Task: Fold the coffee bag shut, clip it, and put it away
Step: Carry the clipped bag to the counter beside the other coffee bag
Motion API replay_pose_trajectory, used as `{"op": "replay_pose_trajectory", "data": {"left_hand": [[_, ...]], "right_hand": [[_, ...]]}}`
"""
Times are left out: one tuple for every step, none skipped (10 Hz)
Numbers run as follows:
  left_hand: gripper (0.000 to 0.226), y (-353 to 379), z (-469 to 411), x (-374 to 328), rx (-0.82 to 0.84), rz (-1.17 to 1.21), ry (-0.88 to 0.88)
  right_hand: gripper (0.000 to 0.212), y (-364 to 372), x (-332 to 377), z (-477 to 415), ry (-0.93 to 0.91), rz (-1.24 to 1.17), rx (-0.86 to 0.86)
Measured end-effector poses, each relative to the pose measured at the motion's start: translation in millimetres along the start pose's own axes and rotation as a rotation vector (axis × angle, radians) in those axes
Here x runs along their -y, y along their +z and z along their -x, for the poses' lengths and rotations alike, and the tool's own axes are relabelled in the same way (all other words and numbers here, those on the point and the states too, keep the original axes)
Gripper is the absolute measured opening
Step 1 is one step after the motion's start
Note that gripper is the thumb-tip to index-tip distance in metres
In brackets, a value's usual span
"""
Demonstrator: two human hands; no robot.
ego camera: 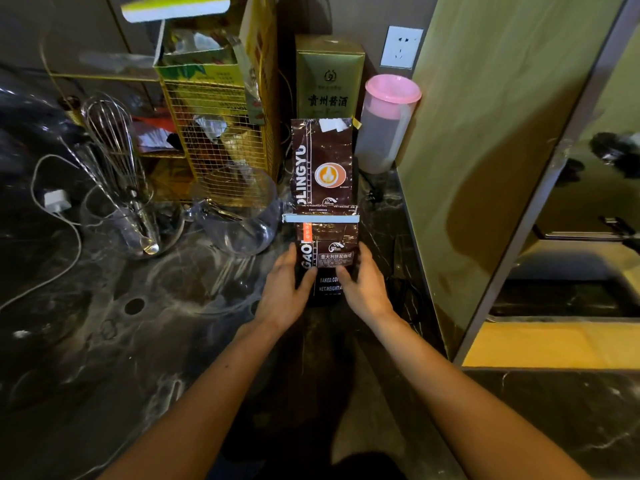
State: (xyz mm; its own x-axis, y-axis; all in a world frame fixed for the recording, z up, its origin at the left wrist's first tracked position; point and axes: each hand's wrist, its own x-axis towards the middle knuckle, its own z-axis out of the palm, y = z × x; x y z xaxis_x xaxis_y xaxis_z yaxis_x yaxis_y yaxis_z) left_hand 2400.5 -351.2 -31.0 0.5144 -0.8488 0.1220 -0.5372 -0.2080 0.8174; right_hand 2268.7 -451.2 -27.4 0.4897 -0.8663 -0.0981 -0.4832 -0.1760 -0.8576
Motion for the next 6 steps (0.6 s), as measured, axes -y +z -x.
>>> {"op": "replay_pose_trajectory", "data": {"left_hand": [[0.053,-11.8,6.9,2.0,0.014,0.001,0.007],[0.059,-19.3,12.4,0.4,0.001,-0.046,0.02],[0.061,-35.0,16.8,-18.4,-0.029,-0.199,0.105],[0.064,-47.2,17.3,-37.8,-0.048,-0.288,0.175],[0.072,-67.8,19.1,-75.9,-0.112,-0.4,0.278],[0.072,-83.8,19.6,-107.9,-0.175,-0.506,0.364]], "right_hand": [[0.059,-4.3,10.2,10.9,-0.037,0.022,-0.077],[0.057,-8.3,21.0,20.5,-0.074,0.039,-0.136],[0.058,-17.1,38.1,33.6,-0.159,0.106,-0.17],[0.058,-26.7,48.1,39.8,-0.249,0.21,-0.173],[0.055,-54.9,77.4,49.2,-0.466,0.448,-0.214],[0.053,-83.9,110.3,52.8,-0.636,0.551,-0.298]]}}
